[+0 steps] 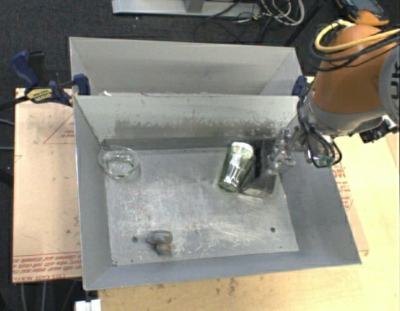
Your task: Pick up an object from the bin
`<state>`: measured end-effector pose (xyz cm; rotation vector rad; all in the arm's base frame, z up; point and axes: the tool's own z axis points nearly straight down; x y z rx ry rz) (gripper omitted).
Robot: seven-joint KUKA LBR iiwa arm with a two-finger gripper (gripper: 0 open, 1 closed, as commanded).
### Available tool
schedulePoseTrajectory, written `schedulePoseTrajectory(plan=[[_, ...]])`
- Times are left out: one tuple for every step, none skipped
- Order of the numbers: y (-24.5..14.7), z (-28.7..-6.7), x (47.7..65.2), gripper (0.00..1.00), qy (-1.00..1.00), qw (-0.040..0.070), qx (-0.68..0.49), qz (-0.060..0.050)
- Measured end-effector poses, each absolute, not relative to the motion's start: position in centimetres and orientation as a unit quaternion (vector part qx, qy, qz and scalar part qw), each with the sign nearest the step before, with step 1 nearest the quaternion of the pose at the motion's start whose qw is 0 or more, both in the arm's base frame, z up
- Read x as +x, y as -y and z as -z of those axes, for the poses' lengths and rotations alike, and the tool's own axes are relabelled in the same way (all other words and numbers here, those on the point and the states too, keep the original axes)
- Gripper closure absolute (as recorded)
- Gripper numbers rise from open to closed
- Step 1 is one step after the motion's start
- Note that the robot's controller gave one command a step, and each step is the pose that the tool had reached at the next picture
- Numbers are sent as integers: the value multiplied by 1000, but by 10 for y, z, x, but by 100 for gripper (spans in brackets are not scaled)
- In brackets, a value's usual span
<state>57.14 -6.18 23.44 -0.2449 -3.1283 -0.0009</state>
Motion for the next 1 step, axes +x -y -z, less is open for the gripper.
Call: schedulePoseTrajectory(plan=[[-1, -140, 600, 0, 984, -3, -179, 1]])
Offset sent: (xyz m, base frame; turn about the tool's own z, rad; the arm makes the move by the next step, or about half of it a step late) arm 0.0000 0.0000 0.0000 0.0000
